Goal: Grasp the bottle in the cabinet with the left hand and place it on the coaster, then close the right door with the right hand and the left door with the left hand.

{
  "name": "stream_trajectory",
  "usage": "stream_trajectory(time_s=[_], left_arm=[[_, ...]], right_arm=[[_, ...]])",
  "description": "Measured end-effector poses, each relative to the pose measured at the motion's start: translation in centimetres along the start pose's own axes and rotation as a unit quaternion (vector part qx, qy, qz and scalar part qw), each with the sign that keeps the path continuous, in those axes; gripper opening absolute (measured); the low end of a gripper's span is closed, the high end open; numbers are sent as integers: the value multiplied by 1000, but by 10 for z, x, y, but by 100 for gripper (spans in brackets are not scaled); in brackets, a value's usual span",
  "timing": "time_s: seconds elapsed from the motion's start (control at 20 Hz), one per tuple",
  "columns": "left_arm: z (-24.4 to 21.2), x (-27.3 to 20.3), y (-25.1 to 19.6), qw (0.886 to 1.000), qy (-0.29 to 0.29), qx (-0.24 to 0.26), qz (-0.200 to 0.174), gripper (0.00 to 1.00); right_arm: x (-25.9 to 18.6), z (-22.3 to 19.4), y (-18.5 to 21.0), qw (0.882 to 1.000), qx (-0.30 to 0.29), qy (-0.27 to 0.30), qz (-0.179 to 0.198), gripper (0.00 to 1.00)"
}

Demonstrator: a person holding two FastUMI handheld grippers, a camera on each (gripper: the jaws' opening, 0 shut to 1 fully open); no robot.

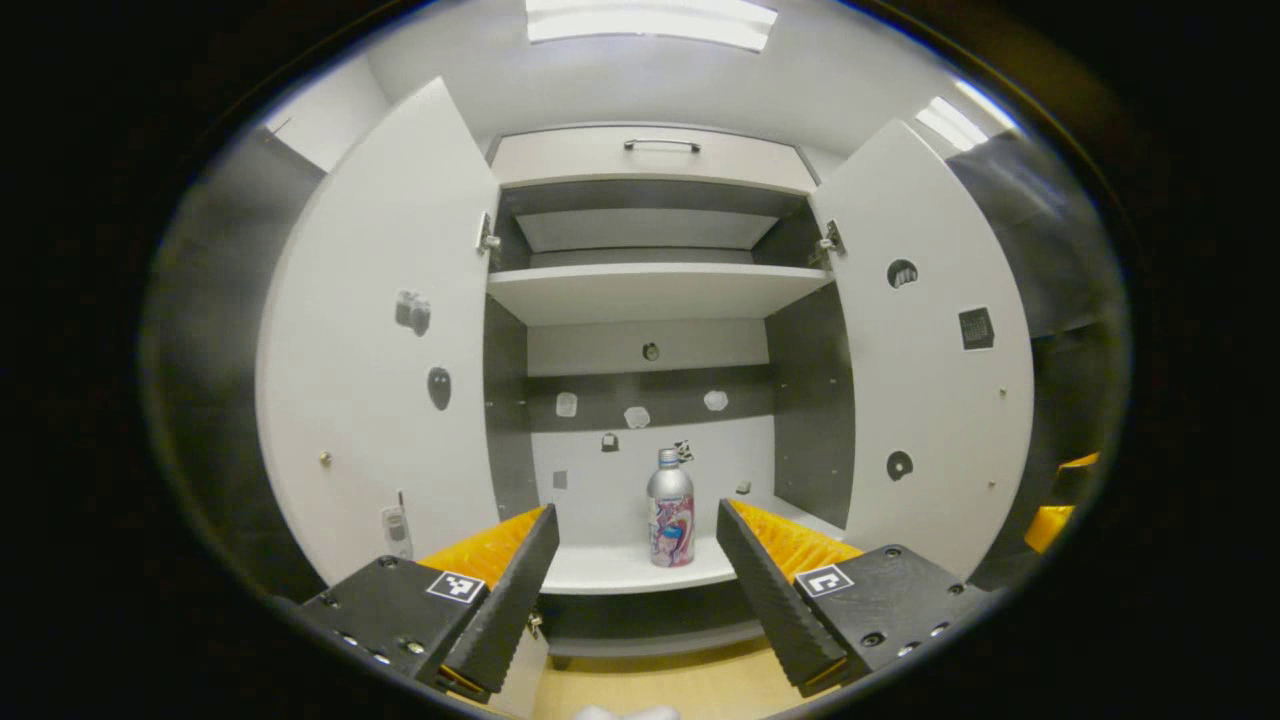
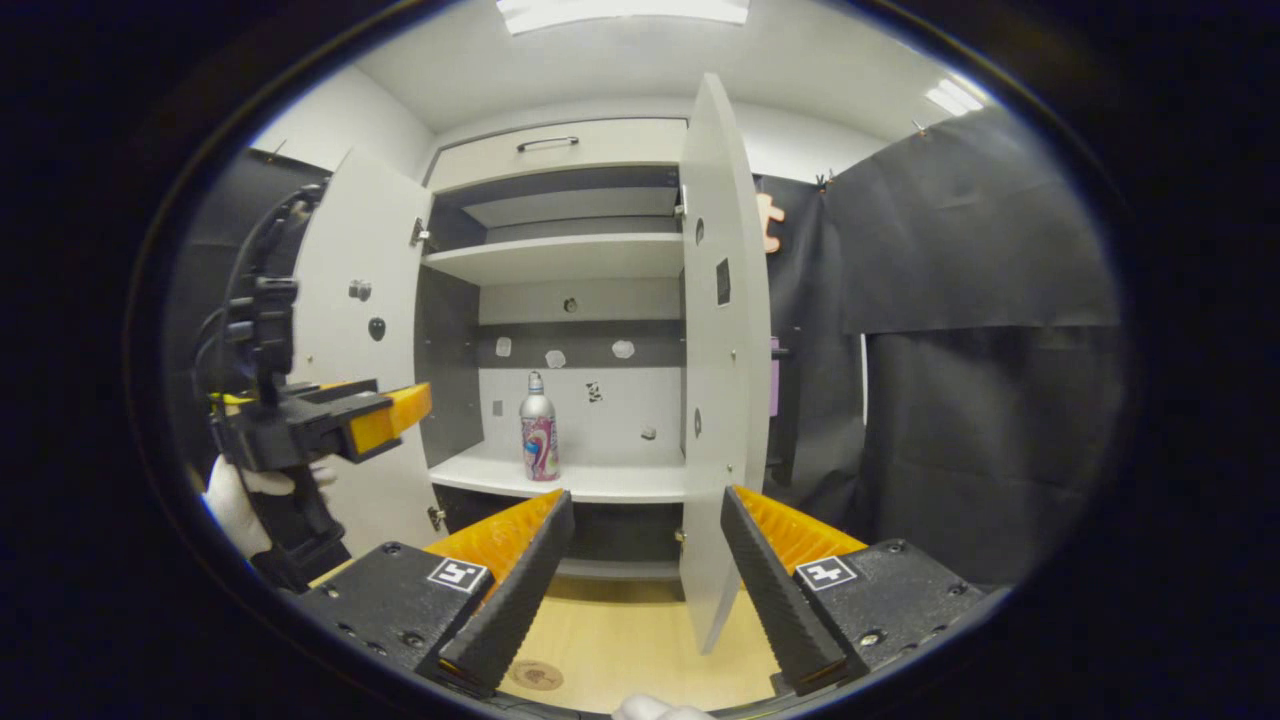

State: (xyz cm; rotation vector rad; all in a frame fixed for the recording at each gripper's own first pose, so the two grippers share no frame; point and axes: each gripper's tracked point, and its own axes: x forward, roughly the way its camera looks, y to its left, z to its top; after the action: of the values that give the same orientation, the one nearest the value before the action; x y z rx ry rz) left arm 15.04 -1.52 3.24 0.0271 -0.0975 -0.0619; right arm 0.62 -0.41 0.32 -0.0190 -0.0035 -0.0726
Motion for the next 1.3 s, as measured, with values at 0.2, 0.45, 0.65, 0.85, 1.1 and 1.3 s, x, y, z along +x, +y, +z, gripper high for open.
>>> stream_trajectory(time_s=[0.2, 0.45, 0.65, 0.85, 1.1, 1.3], left_arm=[[-2, 64, -20, 1000, -3, 7, -16, 97], [-25, 136, -38, 1000, 15, -3, -20, 97], [-58, 186, -37, 999, 38, 12, -1, 97], [-80, 211, -28, 998, 56, 13, 26, 97], [-96, 227, -27, 997, 68, 2, 29, 97], [-106, 237, -33, 996, 81, -12, 23, 97]], right_arm=[[0, 1, -9, 1000, -6, 1, -16, 97], [-4, 6, -21, 999, -14, 1, -44, 97], [-6, 1, -28, 998, -25, 12, -57, 97], [-5, -4, -30, 997, -29, 22, -61, 97], [-4, -13, -31, 997, -37, 37, -58, 97], [-1, -16, -30, 997, -35, 44, -52, 97]])
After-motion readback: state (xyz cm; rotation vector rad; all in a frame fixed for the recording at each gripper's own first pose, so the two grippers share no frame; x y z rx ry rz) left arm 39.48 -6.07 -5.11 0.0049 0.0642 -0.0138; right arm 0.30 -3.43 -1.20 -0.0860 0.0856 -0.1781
